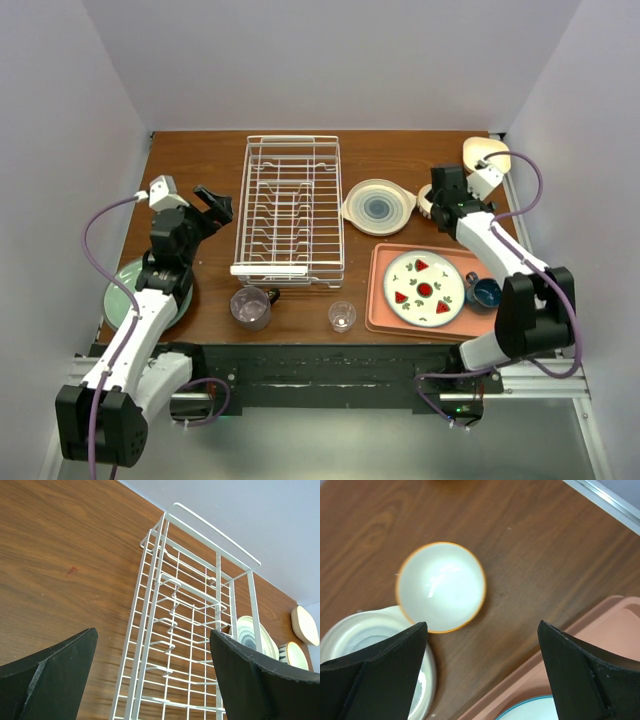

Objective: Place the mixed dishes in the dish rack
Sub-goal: Grab a bowl with the right arm

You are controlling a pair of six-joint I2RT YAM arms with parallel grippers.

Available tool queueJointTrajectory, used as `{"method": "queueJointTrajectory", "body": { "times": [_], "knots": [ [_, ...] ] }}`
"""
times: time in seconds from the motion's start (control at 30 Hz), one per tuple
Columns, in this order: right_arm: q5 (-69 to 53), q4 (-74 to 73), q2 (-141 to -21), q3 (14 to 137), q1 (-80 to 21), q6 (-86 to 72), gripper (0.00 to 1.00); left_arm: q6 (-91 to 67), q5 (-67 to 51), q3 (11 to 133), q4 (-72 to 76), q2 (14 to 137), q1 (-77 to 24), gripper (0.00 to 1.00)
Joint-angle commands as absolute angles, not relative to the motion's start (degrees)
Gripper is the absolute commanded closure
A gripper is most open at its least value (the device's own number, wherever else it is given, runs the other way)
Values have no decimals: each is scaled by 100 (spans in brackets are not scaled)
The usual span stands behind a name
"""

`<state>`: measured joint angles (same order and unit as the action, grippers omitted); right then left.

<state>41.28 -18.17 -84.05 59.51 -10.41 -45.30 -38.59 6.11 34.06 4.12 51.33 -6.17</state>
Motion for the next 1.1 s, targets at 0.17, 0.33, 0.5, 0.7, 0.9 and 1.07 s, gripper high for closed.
{"method": "queueJointTrajectory", "body": {
  "times": [0.17, 0.33, 0.5, 0.7, 0.9, 1.07],
  "knots": [
    [4175, -1996, -9219, 6179, -765, -5291, 16, -3876, 334, 3322, 896, 5221, -685, 0],
    [3842, -1503, -9536, 6223, -712, -5247, 25, -3876, 308, 3305, 905, 5238, -686, 0],
    [3762, -1319, -9905, 6407, -642, -5282, 29, -3885, 290, 3296, 923, 5247, -686, 0],
    [3718, -1257, -10213, 6512, -607, -5344, 43, -3876, 316, 3287, 914, 5229, -694, 0],
    [3840, -1406, -10275, 6600, -598, -5440, 58, -3876, 325, 3296, 905, 5256, -694, 0],
    [3999, -1459, -10231, 6592, -606, -5432, 79, -3876, 334, 3287, 897, 5265, -694, 0]
  ]
}}
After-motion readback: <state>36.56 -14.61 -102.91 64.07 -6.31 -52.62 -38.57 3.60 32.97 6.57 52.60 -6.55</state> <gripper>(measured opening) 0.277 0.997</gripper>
